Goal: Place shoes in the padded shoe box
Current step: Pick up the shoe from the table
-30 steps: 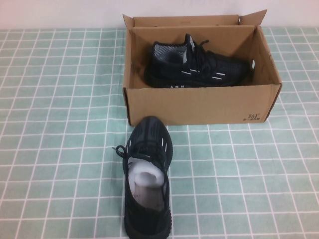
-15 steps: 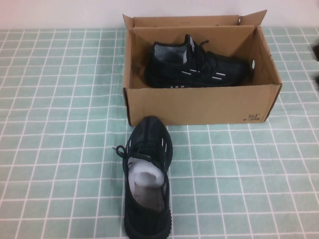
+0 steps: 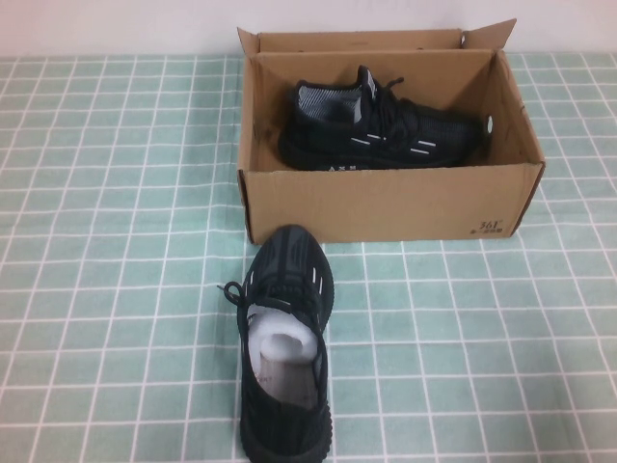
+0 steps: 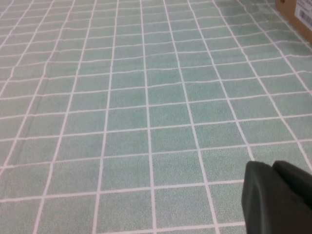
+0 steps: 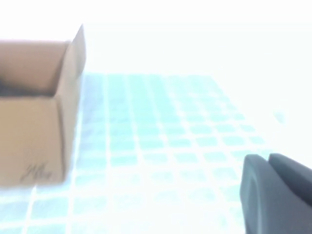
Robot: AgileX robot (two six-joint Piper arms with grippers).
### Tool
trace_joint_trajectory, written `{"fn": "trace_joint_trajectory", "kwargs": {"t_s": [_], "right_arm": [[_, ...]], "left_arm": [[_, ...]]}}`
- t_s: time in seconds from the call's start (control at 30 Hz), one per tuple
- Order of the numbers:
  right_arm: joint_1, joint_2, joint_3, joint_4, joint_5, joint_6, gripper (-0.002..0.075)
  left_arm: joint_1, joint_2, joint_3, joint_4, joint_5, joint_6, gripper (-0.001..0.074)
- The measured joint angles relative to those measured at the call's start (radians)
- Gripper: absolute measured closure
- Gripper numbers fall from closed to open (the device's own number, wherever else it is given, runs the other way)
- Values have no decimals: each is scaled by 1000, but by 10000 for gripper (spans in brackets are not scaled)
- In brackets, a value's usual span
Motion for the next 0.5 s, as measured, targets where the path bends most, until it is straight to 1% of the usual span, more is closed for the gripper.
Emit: {"fn": "trace_joint_trajectory", "kwargs": {"t_s": [0.1, 0.2, 0.33, 0.5], "right_arm": [[-29, -112, 93, 5, -83, 21, 733], [-35, -216, 131, 7, -109, 30, 733], [-23, -318, 134, 7, -58, 32, 733], [14, -393, 134, 7, 59, 32, 734]], "left_arm": [[0, 0, 0, 0, 0, 0, 739], [0, 0, 0, 0, 0, 0, 739], [0, 0, 0, 0, 0, 0, 739], [0, 0, 0, 0, 0, 0, 739]]}}
